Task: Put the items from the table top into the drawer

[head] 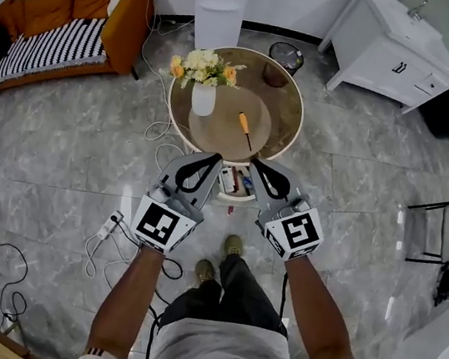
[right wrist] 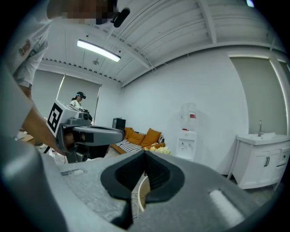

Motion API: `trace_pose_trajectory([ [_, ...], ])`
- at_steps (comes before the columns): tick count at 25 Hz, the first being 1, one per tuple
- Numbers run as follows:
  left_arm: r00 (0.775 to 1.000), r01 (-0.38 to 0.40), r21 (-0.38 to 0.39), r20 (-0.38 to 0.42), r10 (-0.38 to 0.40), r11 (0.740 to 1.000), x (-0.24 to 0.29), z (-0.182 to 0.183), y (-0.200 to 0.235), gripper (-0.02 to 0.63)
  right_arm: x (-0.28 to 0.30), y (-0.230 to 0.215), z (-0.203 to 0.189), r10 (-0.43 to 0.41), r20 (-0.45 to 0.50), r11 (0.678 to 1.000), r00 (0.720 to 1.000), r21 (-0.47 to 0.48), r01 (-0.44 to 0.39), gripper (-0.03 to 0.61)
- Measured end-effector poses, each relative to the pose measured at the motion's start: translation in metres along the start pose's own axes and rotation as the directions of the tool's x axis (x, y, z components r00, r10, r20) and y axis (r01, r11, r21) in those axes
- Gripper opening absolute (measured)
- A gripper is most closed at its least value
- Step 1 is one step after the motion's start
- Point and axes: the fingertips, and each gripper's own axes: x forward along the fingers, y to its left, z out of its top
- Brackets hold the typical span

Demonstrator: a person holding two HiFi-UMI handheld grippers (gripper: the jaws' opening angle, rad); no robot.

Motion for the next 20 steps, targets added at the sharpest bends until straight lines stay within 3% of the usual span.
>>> trace_pose_trajectory([
  [20,0.990,-0.089,0.023,-0.105,0.091,0.996,0.088,-0.095,0.055,0.000,0.065,-0.098,-0.130,-0.034,-0.143,0.999,0.989,0.000,0.034,0.002],
])
